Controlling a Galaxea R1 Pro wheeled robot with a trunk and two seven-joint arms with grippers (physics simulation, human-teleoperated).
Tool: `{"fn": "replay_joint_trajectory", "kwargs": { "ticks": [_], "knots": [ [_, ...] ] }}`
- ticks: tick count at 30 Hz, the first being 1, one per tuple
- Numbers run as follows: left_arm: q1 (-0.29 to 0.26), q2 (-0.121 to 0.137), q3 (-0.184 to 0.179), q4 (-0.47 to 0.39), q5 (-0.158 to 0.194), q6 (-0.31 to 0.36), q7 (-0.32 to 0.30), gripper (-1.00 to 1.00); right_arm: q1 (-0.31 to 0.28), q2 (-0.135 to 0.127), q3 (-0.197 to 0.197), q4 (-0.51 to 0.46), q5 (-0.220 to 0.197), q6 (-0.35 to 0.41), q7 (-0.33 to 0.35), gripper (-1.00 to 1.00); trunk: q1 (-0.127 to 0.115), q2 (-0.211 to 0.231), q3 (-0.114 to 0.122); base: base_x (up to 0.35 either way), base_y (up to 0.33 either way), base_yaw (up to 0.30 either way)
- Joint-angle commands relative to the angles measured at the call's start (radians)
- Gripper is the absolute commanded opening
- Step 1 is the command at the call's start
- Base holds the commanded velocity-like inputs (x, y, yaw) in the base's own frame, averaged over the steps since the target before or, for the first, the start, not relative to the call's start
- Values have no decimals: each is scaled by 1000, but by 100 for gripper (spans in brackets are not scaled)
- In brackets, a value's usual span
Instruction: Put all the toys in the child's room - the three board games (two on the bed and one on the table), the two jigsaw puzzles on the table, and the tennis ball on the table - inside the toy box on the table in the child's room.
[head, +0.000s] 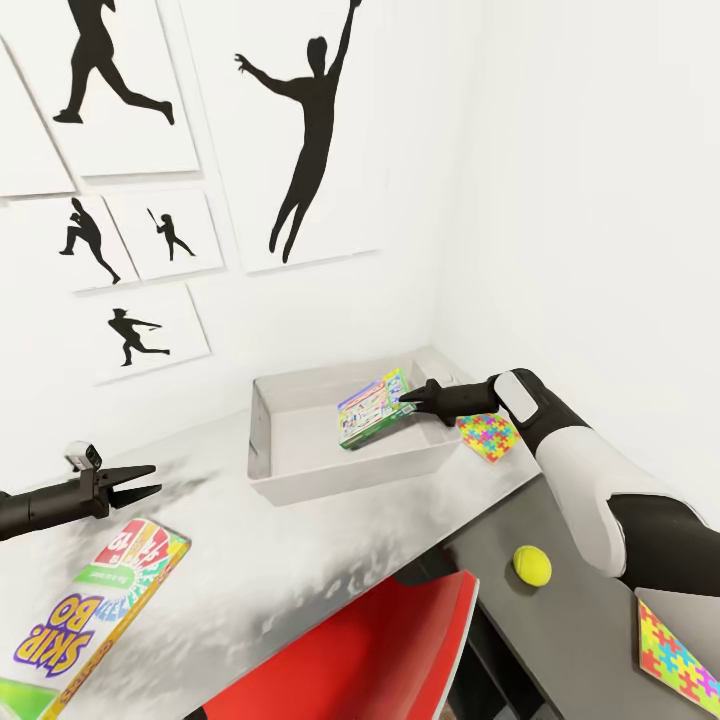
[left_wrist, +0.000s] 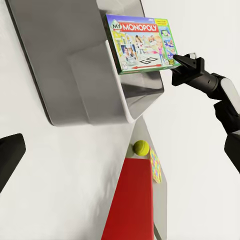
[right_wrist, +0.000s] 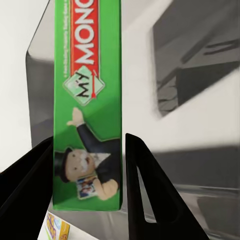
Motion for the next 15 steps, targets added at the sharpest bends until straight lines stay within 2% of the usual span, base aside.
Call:
{"fn": "replay_joint_trajectory", "kwargs": {
  "ticks": [1, 15],
  "knots": [
    [-1, 0, 0, 0, 0, 11, -4, 100, -1, 0, 0, 0, 8, 2, 10, -100, 0, -1, -1, 0, 0, 0],
    [-1, 0, 0, 0, -1, 11, -4, 100, -1, 1, 0, -1, 8, 2, 9, -100, 0, -1, -1, 0, 0, 0]
  ]
}}
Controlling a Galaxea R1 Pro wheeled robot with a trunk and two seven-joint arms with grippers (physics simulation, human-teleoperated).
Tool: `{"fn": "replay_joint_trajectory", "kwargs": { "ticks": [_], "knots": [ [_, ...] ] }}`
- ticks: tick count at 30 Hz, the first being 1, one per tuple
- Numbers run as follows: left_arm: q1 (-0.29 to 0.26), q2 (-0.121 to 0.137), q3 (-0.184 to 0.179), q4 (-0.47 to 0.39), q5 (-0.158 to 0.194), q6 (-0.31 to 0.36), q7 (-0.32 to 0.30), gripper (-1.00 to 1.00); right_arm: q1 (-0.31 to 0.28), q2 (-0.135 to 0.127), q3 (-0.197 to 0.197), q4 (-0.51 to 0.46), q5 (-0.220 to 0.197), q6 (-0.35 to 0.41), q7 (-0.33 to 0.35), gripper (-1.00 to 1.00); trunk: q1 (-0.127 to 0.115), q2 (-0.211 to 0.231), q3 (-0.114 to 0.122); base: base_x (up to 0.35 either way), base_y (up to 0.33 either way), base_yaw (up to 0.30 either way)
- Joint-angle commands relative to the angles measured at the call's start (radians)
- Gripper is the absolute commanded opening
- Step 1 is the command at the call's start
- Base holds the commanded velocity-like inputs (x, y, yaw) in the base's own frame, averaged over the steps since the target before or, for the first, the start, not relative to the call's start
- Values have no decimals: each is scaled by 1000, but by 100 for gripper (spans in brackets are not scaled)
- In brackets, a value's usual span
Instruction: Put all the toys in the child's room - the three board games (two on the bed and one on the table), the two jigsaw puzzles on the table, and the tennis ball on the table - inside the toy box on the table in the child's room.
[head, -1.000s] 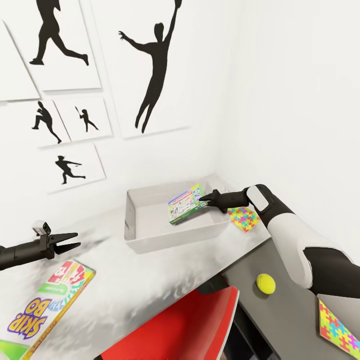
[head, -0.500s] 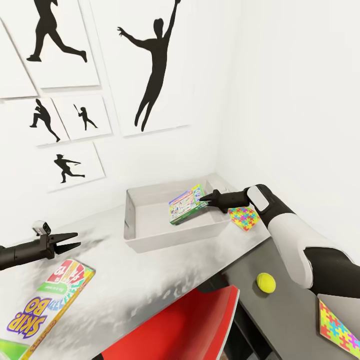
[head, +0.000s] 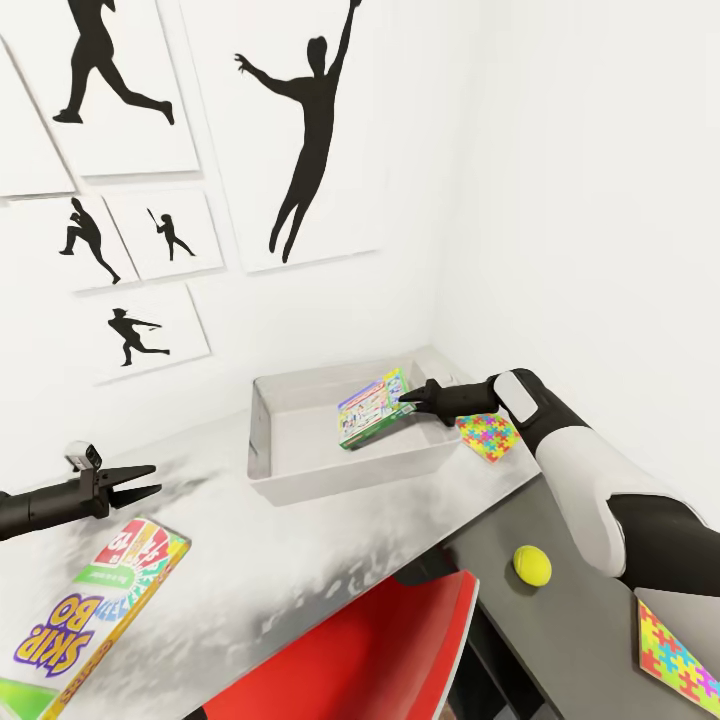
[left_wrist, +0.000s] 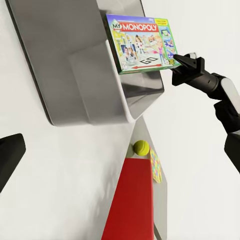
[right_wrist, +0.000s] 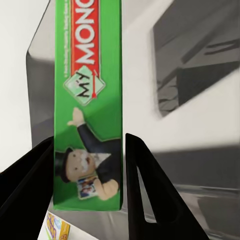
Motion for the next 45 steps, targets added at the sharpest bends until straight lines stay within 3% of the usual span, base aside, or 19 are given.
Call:
{"fn": "replay_joint_trajectory", "kwargs": {
  "ticks": [1, 4, 5, 36, 45],
  "knots": [
    [-1, 0, 0, 0, 0, 11, -4, 100, -1, 0, 0, 0, 8, 2, 10, -100, 0, -1, -1, 0, 0, 0],
    [-1, 0, 0, 0, -1, 11, -4, 100, -1, 0, 0, 0, 8, 2, 9, -100, 0, -1, -1, 0, 0, 0],
    [-1, 0, 0, 0, -1, 11, -4, 100, -1, 0, 0, 0, 8, 2, 9, 100, 0, -1, -1, 0, 0, 0],
    [-1, 1, -1, 0, -1, 11, -4, 100, 6, -4, -5, -16, -1, 2, 15, 100, 0, -1, -1, 0, 0, 0],
    [-1, 1, -1, -3, 0, 5, -4, 100, 27, -14, -11, -109, -7, 2, 47, 100, 0, -1, 0, 0, 0, -1]
  ]
}}
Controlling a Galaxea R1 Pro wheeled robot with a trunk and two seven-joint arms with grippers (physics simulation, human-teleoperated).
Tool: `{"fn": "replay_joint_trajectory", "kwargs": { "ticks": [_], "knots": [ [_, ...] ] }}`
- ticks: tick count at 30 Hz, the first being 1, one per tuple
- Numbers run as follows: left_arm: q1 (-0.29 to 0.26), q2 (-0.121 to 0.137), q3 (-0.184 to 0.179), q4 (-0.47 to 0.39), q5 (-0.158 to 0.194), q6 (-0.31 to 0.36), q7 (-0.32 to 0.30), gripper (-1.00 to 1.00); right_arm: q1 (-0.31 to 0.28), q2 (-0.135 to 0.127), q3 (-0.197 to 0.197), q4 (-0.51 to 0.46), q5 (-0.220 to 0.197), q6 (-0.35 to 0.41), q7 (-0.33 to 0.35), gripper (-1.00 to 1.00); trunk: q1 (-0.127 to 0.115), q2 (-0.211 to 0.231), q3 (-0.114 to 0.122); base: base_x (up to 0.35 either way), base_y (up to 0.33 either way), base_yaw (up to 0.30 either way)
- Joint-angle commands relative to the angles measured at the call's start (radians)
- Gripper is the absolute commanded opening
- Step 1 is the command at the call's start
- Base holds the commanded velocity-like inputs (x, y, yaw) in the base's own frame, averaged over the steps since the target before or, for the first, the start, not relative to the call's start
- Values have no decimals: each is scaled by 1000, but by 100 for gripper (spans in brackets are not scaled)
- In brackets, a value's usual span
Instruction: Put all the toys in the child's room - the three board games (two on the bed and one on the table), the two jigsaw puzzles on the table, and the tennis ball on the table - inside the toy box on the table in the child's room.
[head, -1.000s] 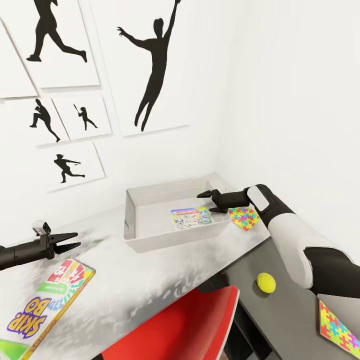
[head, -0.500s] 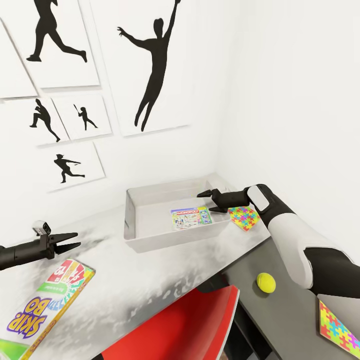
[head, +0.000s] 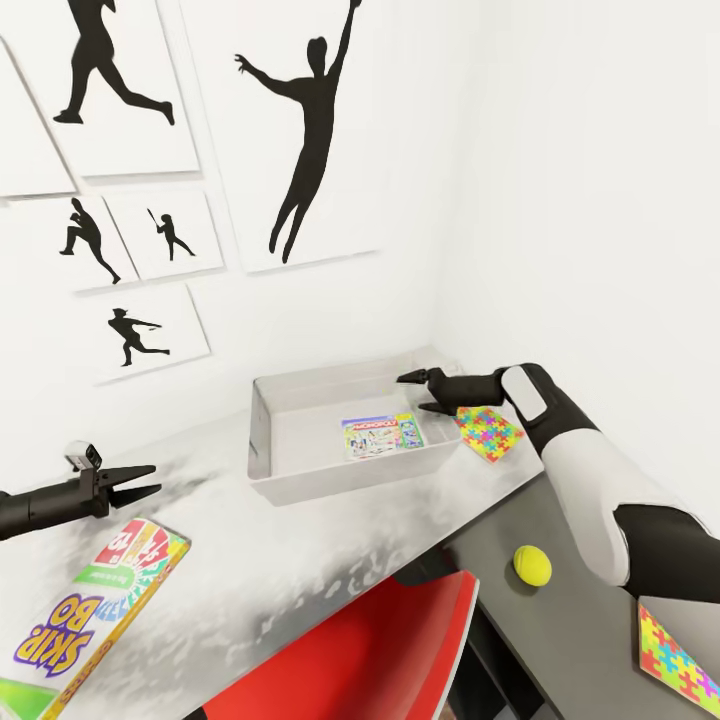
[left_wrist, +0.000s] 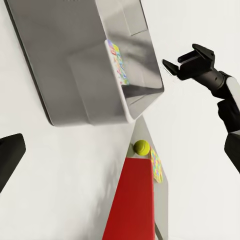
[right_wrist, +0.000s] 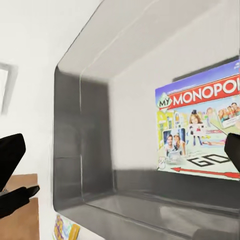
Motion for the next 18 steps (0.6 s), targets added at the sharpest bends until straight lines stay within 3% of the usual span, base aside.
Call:
{"fn": "replay_joint_trajectory", "kwargs": {
  "ticks": [1, 11, 18],
  "knots": [
    [0, 0, 0, -3, -1, 10, -4, 100, 11, -1, -1, -38, 10, 2, 34, 100, 0, -1, 0, 0, 0, -29],
    [2, 1, 5, -31, 0, 8, -4, 100, 113, -3, -4, -209, 10, 2, 184, 100, 0, -1, 12, 0, 0, -67],
    [2, 1, 6, -38, -1, 8, -4, 100, 181, -4, -15, -269, 11, 2, 254, 100, 0, -1, 23, -45, 0, -86]
  ]
}}
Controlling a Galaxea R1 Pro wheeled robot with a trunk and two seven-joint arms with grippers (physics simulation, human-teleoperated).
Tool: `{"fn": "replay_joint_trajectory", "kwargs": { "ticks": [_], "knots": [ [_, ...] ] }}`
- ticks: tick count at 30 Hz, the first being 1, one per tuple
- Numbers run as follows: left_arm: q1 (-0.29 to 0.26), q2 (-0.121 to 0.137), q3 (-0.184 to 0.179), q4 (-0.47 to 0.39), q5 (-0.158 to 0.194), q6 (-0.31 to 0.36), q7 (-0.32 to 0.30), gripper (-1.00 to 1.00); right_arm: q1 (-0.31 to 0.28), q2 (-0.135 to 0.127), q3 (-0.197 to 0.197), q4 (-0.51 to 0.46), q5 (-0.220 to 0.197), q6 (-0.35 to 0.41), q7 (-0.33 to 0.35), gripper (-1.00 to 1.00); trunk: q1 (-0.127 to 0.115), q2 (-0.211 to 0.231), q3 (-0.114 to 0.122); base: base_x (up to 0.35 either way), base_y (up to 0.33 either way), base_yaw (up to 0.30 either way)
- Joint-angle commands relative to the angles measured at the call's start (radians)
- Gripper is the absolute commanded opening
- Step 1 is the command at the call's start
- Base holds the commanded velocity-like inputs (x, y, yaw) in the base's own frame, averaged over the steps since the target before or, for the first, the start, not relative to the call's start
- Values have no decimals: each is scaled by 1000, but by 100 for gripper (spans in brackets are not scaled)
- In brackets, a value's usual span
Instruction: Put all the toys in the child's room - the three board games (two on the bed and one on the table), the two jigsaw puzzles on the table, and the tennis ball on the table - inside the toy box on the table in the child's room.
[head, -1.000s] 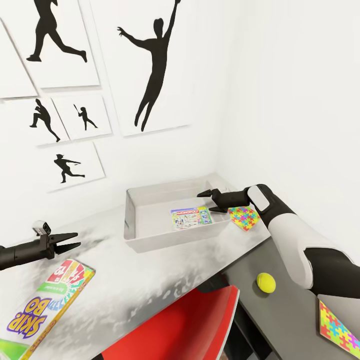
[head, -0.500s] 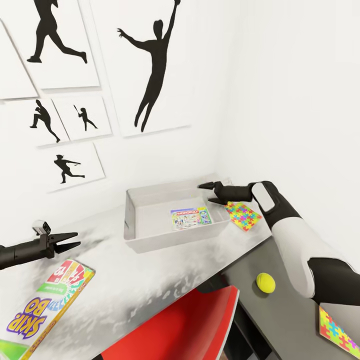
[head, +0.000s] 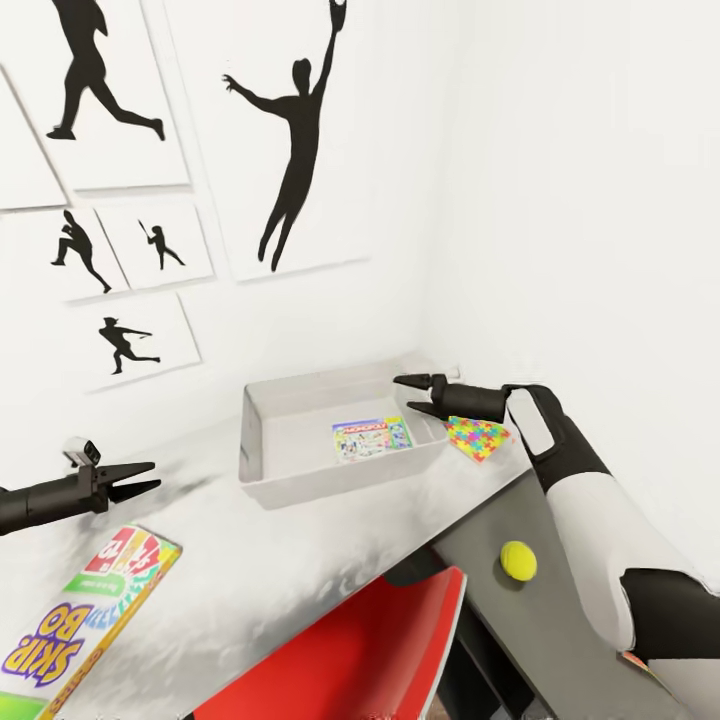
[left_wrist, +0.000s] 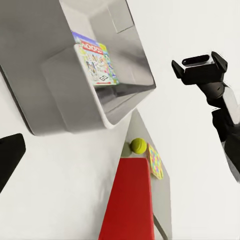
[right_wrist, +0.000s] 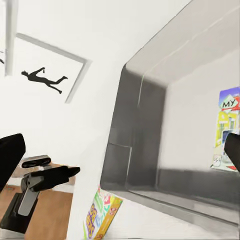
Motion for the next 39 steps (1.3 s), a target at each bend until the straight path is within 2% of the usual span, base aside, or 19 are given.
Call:
{"fn": "replay_joint_trajectory", "kwargs": {
  "ticks": [1, 4, 8, 16, 21, 28, 35, 39],
  "knots": [
    [0, 0, 0, -1, 0, 11, -4, 100, 23, -1, -14, -15, 7, 4, 29, 100, 0, -1, 1, -110, 0, -88],
    [0, 0, 0, -2, -1, 11, -4, 100, 59, -9, -40, -39, 7, 4, 62, 100, 0, -1, 5, -129, 0, -89],
    [0, 1, 0, -2, -1, 10, -4, 100, 119, -38, -81, -81, 7, 4, 117, 100, 0, -1, 11, -143, 0, -93],
    [1, 19, 1, -3, 0, 8, -4, 100, 222, -81, -108, -163, 8, 4, 231, 100, 0, -1, 24, -70, 0, -95],
    [4, 34, 1, -3, 0, 6, -4, 100, 303, -90, -111, -228, 9, -9, 286, 100, 0, -1, 32, -109, 41, -98],
    [10, 50, 4, -3, -1, -6, -4, 100, 399, -92, -100, -300, 14, -114, 316, 100, 0, -1, 43, -96, 68, -121],
    [16, 58, 4, -3, -1, -47, -4, 100, 452, -91, -71, -316, 21, -165, 332, 100, 0, -1, 54, -17, 12, -133],
    [33, 60, 4, -1, -4, -70, -4, 100, 504, -93, -61, -320, 23, -234, 354, 100, 0, -1, 60, -4, 3, -128]
  ]
}}
